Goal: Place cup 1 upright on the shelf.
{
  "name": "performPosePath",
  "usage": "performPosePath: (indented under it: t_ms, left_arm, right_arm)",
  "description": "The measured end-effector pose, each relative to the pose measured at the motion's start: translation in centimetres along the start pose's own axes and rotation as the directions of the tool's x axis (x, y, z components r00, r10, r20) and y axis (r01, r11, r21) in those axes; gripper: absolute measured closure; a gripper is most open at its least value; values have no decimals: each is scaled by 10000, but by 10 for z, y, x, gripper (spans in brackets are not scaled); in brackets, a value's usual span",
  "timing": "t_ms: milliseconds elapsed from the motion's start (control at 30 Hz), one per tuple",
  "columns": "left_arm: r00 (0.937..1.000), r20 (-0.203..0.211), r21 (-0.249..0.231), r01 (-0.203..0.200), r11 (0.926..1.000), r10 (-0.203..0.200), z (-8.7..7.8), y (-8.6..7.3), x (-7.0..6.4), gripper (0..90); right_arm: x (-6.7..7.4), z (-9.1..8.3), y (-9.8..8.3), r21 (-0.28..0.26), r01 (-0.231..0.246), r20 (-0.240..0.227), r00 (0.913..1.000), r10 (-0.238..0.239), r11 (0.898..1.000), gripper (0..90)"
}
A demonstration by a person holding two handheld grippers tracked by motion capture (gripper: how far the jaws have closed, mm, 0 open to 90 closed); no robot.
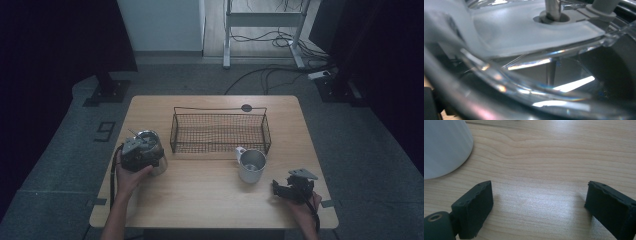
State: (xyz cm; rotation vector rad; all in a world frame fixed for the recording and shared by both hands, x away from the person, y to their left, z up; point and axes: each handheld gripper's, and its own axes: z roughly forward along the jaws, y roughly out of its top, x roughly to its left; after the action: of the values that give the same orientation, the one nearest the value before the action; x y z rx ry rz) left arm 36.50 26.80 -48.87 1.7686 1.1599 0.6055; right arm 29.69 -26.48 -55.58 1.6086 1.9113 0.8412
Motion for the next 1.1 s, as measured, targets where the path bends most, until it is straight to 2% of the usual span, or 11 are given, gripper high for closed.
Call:
performPosePath:
  t_ms: [200,367,467,600,800,1100]
  left_arm:
    - [10000,-38,87,-58,9999,58,-1,1,0,29]
    - [9999,-130,411,-85,9991,90,-1,5,-1,32]
    - [9999,-141,441,20,9990,-14,-1,6,0,33]
    - [9998,-66,402,186,9990,-183,-2,7,1,35]
    - [9999,-104,367,25,9993,-21,-7,12,-1,36]
    - [10000,-89,220,13,9998,-11,-17,22,-5,36]
  right_arm:
    - [0,0,0,-2,-4,4,10000,4,10000,77]
    - [0,0,0,-4,-7,6,10000,7,10000,78]
    - [0,0,0,-5,-7,5,10000,7,10000,78]
    - [0,0,0,-5,-6,6,10000,6,10000,78]
    - [0,0,0,-6,-8,6,10000,8,10000,78]
    - [0,0,0,-10,-13,13,10000,13,10000,79]
